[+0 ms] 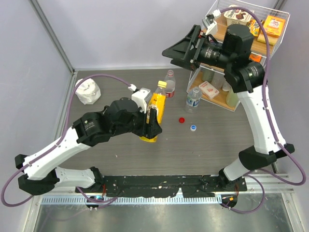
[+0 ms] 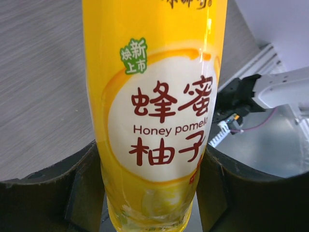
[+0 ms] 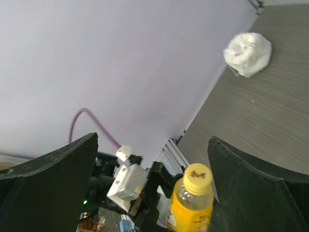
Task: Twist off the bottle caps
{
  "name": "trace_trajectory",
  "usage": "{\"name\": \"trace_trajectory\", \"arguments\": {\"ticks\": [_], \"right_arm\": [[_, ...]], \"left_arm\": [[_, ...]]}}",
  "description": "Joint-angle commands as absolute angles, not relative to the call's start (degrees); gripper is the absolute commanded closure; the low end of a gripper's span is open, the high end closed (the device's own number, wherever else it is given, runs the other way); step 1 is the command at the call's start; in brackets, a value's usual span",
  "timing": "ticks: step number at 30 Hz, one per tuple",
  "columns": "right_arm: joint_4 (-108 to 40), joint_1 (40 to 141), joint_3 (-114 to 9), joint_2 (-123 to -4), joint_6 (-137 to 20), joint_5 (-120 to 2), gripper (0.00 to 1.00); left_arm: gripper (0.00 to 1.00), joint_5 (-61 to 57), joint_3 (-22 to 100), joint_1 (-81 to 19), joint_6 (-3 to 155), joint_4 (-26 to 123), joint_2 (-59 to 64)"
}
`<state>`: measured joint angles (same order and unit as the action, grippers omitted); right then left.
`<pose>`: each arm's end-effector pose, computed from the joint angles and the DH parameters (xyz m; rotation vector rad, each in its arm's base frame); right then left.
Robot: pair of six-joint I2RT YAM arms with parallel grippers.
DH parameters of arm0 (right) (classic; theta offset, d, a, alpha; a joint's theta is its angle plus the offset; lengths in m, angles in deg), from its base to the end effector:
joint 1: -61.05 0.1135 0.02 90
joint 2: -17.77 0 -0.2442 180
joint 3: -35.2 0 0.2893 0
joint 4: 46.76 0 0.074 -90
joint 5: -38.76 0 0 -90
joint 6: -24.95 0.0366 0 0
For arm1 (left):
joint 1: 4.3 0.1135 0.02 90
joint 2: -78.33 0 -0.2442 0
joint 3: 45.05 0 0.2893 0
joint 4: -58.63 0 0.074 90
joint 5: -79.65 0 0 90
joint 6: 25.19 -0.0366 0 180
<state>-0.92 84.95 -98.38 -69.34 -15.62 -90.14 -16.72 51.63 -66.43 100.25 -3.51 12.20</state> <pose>0.2736 0.1464 0.5683 -0.2137 1.7700 1.4893 0.1272 -0.2318 0.4260 0.4511 2.2048 -0.8634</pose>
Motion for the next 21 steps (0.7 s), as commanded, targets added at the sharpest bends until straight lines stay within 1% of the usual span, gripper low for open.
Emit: {"name": "trace_trajectory", "arguments": {"ticks": [1, 10, 12, 13, 14, 15, 18, 21], "right_arm": [[15.02, 85.83, -103.51, -72.58, -19.00, -82.19, 0.00], [22.33, 91.28, -105.18, -76.10, -20.40, -74.01, 0.05], [24.00, 92.25, -106.41, -76.71, -21.11, -72.52, 0.09], [25.40, 92.86, -106.76, -76.89, -21.37, -71.38, 0.13], [26.11, 93.13, -107.29, -77.24, -21.46, -70.85, 0.15], [27.25, 93.56, -107.29, -77.33, -21.90, -69.63, 0.19], [29.71, 94.09, -106.86, -77.51, -22.43, -67.77, 0.27], [31.47, 94.89, -106.06, -77.68, -23.04, -64.88, 0.31]], "left_arm": [[1.00, -24.14, 55.51, -66.17, 97.24, -7.48, 11.27], [1.00, -29.59, 59.73, -66.18, 95.75, -13.01, 5.56], [1.00, -29.86, 59.73, -66.26, 95.57, -13.46, 4.59], [1.00, -29.95, 59.73, -66.18, 95.66, -13.72, 4.15], [1.00, -30.04, 59.82, -66.17, 95.66, -13.98, 3.80], [1.00, -30.21, 59.91, -66.26, 95.75, -14.33, 3.62], [1.00, -30.39, 59.91, -66.17, 96.10, -14.43, 3.18], [1.00, -30.12, 59.91, -66.18, 96.19, -14.25, 2.92]]}}
